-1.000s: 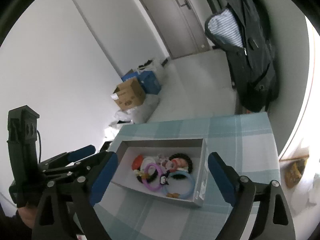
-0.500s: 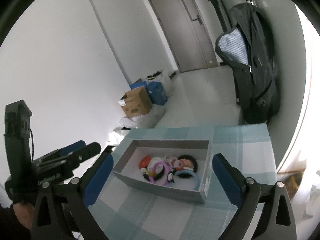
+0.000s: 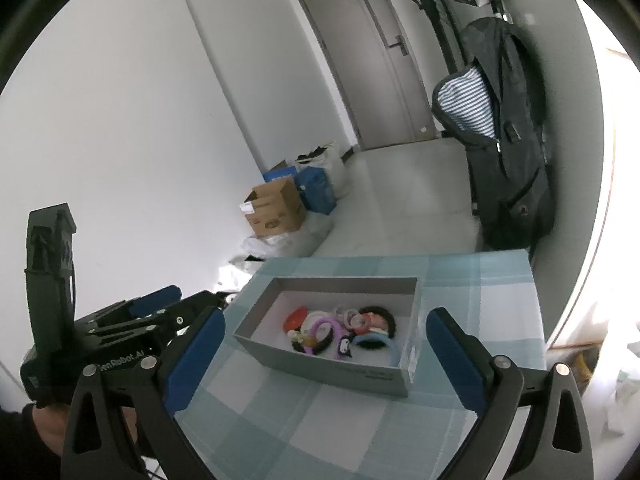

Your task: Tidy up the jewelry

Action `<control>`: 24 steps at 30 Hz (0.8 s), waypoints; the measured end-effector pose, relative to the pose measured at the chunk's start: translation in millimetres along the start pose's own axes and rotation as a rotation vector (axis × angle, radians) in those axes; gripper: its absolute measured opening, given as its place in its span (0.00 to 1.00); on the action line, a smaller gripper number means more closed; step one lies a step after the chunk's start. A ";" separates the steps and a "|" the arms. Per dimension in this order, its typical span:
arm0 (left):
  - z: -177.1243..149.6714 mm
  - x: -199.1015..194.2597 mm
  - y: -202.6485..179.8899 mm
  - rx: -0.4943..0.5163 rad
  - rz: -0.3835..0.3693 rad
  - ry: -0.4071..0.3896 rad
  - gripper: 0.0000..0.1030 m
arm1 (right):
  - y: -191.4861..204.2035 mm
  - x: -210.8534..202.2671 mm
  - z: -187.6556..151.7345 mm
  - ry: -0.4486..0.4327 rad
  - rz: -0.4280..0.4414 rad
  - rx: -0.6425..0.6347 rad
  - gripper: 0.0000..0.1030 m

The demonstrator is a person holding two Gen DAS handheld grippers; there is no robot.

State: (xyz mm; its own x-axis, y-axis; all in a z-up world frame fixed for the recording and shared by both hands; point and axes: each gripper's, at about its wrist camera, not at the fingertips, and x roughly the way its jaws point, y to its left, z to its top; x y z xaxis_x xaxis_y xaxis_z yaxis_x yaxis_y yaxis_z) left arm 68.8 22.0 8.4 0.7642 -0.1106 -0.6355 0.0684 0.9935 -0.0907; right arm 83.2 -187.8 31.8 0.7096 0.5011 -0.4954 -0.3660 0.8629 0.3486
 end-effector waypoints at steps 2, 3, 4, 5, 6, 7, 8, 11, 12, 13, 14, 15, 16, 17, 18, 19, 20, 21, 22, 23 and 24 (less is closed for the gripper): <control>-0.5 0.1 -0.4 0.002 -0.001 0.004 0.67 | -1.7 -0.6 0.5 -0.002 0.001 0.004 0.99; -0.7 0.2 -0.6 0.002 -0.008 0.007 0.67 | -2.2 -0.7 0.5 -0.001 -0.001 0.006 0.99; -0.7 0.2 -0.9 0.004 -0.009 0.009 0.67 | -2.8 -0.9 0.3 0.000 -0.001 0.008 0.99; -0.7 0.2 -1.2 0.006 -0.007 0.009 0.67 | -3.1 -0.4 0.1 0.003 -0.001 0.010 0.99; -0.7 0.2 -1.4 0.007 -0.004 0.008 0.67 | -3.4 -0.3 0.0 0.005 -0.002 0.009 1.00; -0.4 0.3 -1.3 0.007 0.001 0.008 0.67 | -3.6 0.7 -0.7 0.010 -0.007 0.008 1.00; 0.1 0.1 -0.8 0.006 0.000 0.008 0.67 | -4.0 1.0 -0.9 0.015 -0.009 0.008 1.00; 0.3 1.5 -0.3 0.000 0.001 0.011 0.67 | -4.2 3.5 -3.0 0.029 -0.014 0.004 1.00; 0.5 1.7 -0.5 -0.001 0.000 0.012 0.67 | -4.3 4.2 -3.1 0.032 -0.014 0.005 1.00; 0.5 1.8 -0.5 -0.001 -0.001 0.013 0.67 | -4.4 4.4 -2.9 0.033 -0.011 0.006 1.00; 0.6 1.7 -0.5 -0.002 -0.002 0.014 0.67 | -4.5 3.8 -2.6 0.029 -0.010 0.005 1.00; 0.5 1.8 -0.6 -0.002 -0.003 0.014 0.67 | -4.3 2.9 -2.3 0.024 -0.011 0.002 1.00; 0.3 2.1 -0.8 -0.002 -0.004 0.016 0.67 | -4.6 2.7 -2.1 0.024 -0.011 0.002 1.00; 0.1 2.3 -0.8 -0.004 -0.005 0.017 0.67 | -4.8 2.8 -2.2 0.025 -0.010 0.004 1.00; -0.1 2.1 -0.9 -0.005 -0.007 0.017 0.67 | -5.4 2.8 -2.4 0.025 -0.010 0.008 1.00; -0.1 2.6 -1.4 -0.004 -0.008 0.020 0.67 | -5.5 3.5 -2.3 0.027 -0.010 0.009 1.00; -0.1 3.0 -1.9 -0.004 -0.009 0.022 0.67 | -5.8 4.0 -2.3 0.030 -0.011 0.010 1.00; -0.4 3.3 -2.4 -0.005 -0.015 0.024 0.67 | -5.8 4.3 -2.4 0.032 -0.011 0.010 1.00; -0.6 3.7 -2.8 -0.006 -0.018 0.026 0.67 | -6.4 4.9 -2.5 0.035 -0.009 0.011 1.00; -1.0 3.7 -3.0 -0.007 -0.020 0.029 0.67 | -6.4 5.4 -2.7 0.037 -0.010 0.011 1.00; -1.1 3.5 -3.3 -0.007 -0.025 0.030 0.67 | -6.6 5.9 -3.0 0.041 -0.015 0.010 1.00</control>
State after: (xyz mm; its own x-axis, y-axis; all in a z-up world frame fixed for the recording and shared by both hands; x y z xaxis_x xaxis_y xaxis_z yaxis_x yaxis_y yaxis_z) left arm 70.5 18.3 5.6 0.7428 -0.1363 -0.6555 0.0825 0.9902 -0.1124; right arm 88.0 -190.3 24.2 0.6898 0.4902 -0.5329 -0.3487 0.8699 0.3488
